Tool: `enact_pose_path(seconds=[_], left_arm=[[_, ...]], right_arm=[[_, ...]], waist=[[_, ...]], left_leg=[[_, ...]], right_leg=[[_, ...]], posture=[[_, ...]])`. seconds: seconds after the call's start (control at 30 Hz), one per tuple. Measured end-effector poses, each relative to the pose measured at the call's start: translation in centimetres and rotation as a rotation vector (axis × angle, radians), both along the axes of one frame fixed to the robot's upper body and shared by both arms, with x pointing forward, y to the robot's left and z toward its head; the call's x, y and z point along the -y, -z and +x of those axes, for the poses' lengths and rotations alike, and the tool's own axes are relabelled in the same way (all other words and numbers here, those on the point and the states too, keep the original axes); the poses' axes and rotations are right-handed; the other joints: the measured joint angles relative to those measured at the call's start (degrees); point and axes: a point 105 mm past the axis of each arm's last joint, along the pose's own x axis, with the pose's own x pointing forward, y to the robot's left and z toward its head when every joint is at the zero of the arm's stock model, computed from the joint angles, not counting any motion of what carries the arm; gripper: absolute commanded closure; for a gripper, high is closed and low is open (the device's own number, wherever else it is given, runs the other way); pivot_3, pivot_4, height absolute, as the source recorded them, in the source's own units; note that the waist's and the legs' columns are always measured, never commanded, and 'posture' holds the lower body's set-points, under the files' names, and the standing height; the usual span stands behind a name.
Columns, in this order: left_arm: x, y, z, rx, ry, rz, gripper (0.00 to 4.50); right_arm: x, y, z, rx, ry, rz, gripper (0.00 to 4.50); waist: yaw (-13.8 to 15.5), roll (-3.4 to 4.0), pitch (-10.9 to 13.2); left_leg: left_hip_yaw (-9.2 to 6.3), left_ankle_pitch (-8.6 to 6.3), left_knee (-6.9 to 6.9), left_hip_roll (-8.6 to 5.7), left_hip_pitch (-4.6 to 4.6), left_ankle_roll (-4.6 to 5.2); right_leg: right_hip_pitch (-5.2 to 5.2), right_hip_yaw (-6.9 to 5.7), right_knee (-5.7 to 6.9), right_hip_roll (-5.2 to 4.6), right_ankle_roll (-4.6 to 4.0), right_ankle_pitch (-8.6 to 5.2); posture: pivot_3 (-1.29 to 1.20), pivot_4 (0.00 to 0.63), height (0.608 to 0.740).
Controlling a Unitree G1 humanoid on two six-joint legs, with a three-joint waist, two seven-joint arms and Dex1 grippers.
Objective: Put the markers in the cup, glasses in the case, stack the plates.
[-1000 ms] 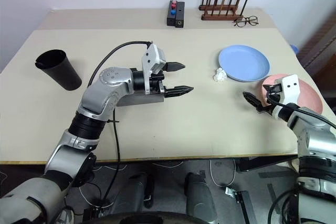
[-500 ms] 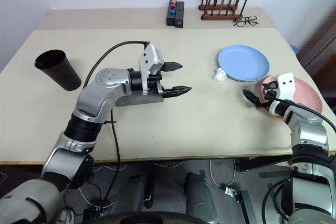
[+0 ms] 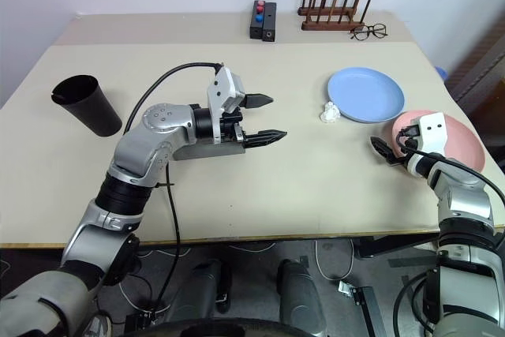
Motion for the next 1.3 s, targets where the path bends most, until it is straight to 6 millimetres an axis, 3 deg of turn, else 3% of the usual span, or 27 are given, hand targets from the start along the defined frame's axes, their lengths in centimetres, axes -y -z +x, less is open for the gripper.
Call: enact_pose_path(seconds=[0.23,0.9,1.3], left_arm=[[0.0,0.1,0.0,-0.007,-0.001,0.001,0.0],[-0.2,0.0,0.1,-0.005,-0.012,0.005,0.0],[-0.2,0.0,0.0,-0.003,-0.012,0.005,0.0]], right_arm=[[0.3,0.3,-0.2,-0.012,0.013,-0.002,4.39],[1.0,-0.7,0.2,0.041,0.046,-0.142,4.45],[-3.8,-4.7,3.6,0.156,-0.199,-0.259,4.45]], waist=[[-0.08,0.0,0.0],[-1.05,0.0,0.0],[-1.18,0.02,0.02]], left_leg=[[0.0,0.0,0.0,0.0,0.0,0.0],[-0.02,0.0,-0.04,0.0,0.09,0.0],[-0.02,0.0,-0.08,0.0,0.1,0.0]], right_leg=[[0.0,0.0,0.0,0.0,0.0,0.0],[0.12,-0.01,-0.07,0.0,0.01,-0.01],[0.11,-0.01,-0.08,0.0,0.03,-0.02]], posture=[[0.0,0.15,0.74],[0.0,0.15,0.74],[0.0,0.15,0.74]])
